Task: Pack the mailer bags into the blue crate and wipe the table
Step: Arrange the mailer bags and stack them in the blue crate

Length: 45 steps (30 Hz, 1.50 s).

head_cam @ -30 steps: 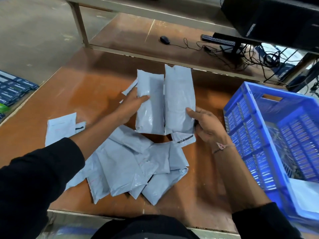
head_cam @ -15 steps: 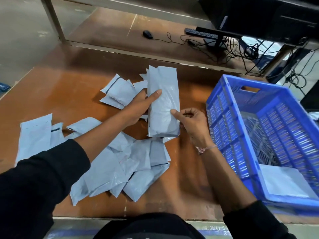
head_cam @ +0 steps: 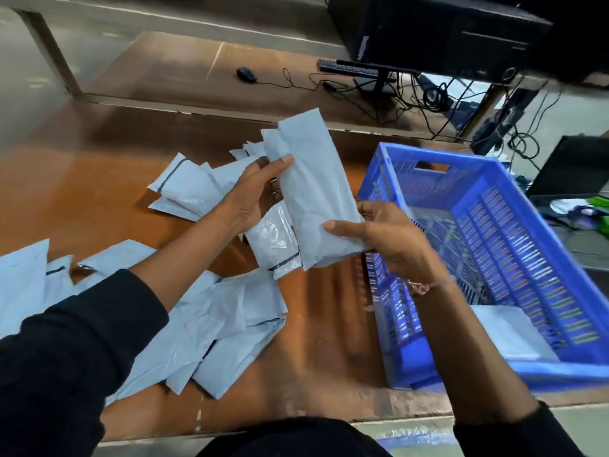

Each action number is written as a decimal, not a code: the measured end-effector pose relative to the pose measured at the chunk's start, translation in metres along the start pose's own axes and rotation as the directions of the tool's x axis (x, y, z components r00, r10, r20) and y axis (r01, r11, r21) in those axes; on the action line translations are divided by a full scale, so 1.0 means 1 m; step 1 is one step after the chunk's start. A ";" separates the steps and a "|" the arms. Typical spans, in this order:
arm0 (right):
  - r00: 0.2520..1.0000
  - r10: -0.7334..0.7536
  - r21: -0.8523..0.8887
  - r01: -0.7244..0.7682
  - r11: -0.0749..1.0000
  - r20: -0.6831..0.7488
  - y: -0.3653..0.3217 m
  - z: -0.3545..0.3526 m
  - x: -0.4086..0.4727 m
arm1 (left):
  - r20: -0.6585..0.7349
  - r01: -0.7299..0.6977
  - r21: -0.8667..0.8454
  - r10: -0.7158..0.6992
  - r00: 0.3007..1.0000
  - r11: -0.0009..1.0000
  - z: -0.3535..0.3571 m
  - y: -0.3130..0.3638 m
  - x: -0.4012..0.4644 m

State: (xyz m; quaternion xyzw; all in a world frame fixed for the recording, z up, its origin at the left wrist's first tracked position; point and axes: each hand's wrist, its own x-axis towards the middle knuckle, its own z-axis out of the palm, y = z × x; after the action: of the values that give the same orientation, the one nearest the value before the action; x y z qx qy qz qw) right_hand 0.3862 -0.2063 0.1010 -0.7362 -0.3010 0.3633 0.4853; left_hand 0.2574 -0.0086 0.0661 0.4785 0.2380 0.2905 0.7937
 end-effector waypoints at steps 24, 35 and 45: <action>0.995 -0.104 -0.241 0.100 0.965 -0.004 0.002 -0.268 -0.053 | 0.606 -0.494 0.760 -0.188 0.773 0.421 0.184 0.031 0.041; 0.941 0.196 -0.634 0.025 0.773 0.277 0.050 -0.347 -0.027 | 0.544 -0.583 0.787 -0.670 0.505 0.199 0.272 -0.068 0.070; 0.686 0.593 -0.824 0.016 0.567 0.421 0.093 -0.302 -0.020 | 0.231 -0.623 0.782 -0.924 0.305 -0.010 0.277 -0.138 0.041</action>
State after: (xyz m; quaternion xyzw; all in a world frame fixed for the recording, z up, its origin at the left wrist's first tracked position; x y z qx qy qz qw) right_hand 0.6336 -0.4044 0.0992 -0.7309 -0.4412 0.5121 -0.0940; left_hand 0.5001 -0.2038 0.0571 0.8696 -0.0603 -0.4510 0.1919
